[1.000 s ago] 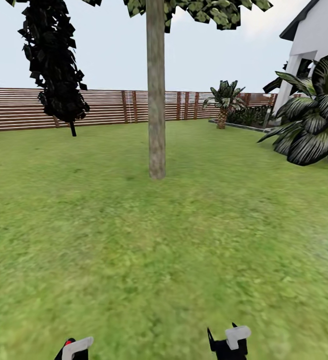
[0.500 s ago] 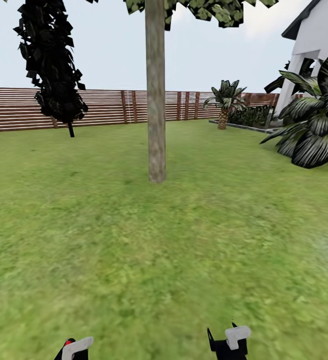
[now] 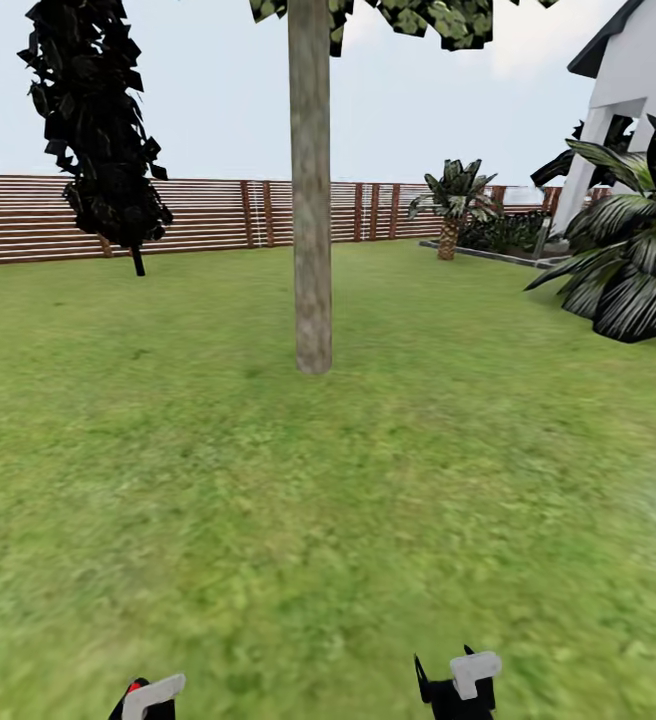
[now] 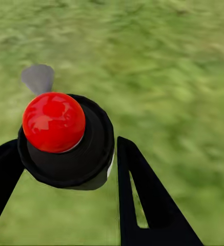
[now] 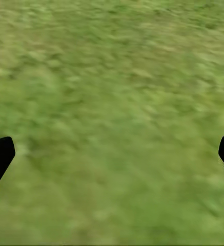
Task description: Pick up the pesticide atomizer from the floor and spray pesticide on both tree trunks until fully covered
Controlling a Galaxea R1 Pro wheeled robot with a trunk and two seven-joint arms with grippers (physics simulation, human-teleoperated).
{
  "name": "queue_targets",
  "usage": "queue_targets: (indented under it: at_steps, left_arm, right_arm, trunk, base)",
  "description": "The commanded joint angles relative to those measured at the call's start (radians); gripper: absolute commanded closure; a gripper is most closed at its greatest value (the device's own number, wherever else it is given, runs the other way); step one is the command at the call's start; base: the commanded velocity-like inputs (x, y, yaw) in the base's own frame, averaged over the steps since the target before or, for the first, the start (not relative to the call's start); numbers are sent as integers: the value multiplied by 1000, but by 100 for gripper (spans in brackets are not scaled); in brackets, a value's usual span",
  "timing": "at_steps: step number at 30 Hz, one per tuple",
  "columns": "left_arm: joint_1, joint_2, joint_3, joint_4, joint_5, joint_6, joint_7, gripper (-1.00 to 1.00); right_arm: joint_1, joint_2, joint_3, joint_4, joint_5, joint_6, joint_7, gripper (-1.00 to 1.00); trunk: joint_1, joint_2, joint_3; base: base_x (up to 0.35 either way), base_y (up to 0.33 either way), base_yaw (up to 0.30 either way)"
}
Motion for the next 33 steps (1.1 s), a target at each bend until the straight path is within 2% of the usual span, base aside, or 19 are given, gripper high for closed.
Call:
queue_targets:
  at_steps: [1, 33]
  left_arm:
    - [-1, -1, 3, 0, -4, -3, 2, 100]
    - [-1, -1, 3, 0, 0, -3, -8, 100]
  right_arm:
    - [-1, 0, -3, 1, 8, -3, -3, -100]
    - [-1, 0, -3, 1, 8, -3, -3, -100]
  trunk:
    - [0, 0, -1]
    - [0, 0, -1]
  base:
    - [340, 0, 0]
    - [340, 0, 0]
